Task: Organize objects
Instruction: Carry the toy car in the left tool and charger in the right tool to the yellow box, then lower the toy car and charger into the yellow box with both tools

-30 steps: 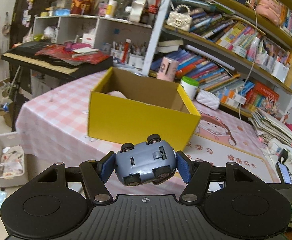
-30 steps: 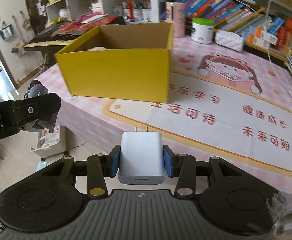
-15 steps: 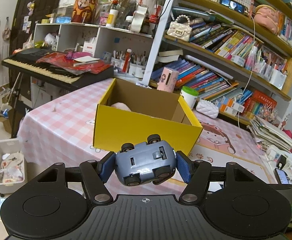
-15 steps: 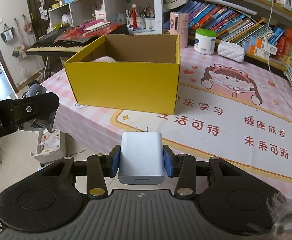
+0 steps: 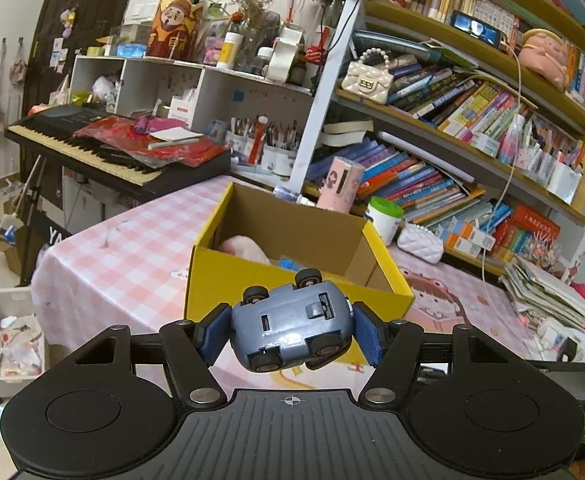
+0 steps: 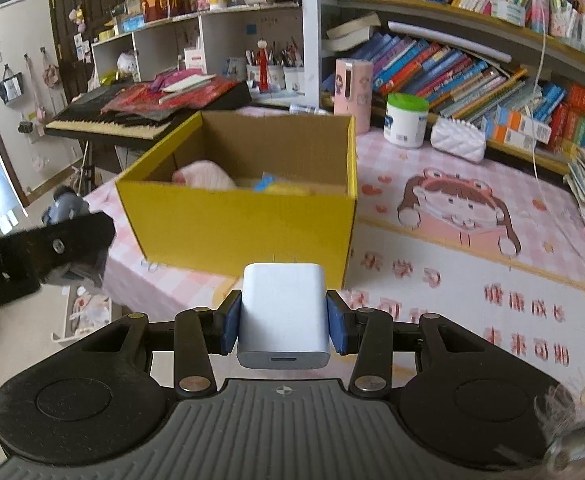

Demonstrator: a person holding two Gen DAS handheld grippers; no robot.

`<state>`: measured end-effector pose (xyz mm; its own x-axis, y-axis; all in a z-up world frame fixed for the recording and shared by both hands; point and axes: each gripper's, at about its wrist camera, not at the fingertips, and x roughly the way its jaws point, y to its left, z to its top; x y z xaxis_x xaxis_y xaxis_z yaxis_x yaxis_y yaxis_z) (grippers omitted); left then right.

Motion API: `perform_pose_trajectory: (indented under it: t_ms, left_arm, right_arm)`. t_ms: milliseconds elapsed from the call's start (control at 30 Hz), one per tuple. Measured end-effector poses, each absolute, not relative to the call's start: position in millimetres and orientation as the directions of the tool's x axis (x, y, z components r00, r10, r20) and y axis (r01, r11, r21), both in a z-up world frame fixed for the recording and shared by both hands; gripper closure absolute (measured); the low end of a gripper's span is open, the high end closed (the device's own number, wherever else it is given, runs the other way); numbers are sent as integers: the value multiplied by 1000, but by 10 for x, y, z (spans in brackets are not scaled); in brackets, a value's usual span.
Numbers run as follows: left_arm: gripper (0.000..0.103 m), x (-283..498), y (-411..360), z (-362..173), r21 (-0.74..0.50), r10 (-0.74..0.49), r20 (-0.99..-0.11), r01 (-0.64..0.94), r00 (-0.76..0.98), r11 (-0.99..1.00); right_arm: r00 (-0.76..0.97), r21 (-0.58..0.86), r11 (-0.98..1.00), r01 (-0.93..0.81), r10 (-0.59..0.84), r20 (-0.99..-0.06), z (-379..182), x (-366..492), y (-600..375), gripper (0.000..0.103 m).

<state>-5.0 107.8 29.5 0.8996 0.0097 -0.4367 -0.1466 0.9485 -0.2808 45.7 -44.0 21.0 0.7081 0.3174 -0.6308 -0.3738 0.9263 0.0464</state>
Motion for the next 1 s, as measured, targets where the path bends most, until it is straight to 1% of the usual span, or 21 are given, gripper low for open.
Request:
perform_pose_trajectory:
  t_ms: [167, 267, 500, 667, 933, 1000]
  left_arm:
    - [39, 199, 1105, 366, -270, 35, -422, -163, 906, 949]
    - [39, 347, 1116, 412, -251, 58, -415, -175, 908, 952]
    - [39, 751, 1142, 413, -222, 112, -429, -224, 897, 949]
    - [39, 1015, 1124, 333, -200, 143, -460, -258, 877, 945]
    - [39, 1319, 1092, 176, -161, 178, -518, -299, 837, 941]
    - [39, 1383, 1096, 147, -155, 187, -528, -310, 828, 938]
  right_arm:
    - [724, 52, 921, -385, 336, -602, 290, 717, -366, 62]
    - [714, 70, 916, -395, 354, -604, 295, 913, -318, 62]
    - [699, 83, 897, -434, 394, -596, 285, 1395, -224, 62]
    - [705, 34, 882, -470, 398, -587, 212, 1676, -147, 62]
    - [656, 28, 859, -511, 411, -633, -31, 2059, -74, 62]
    - [654, 7, 847, -531, 415, -632, -55, 2107, -42, 62]
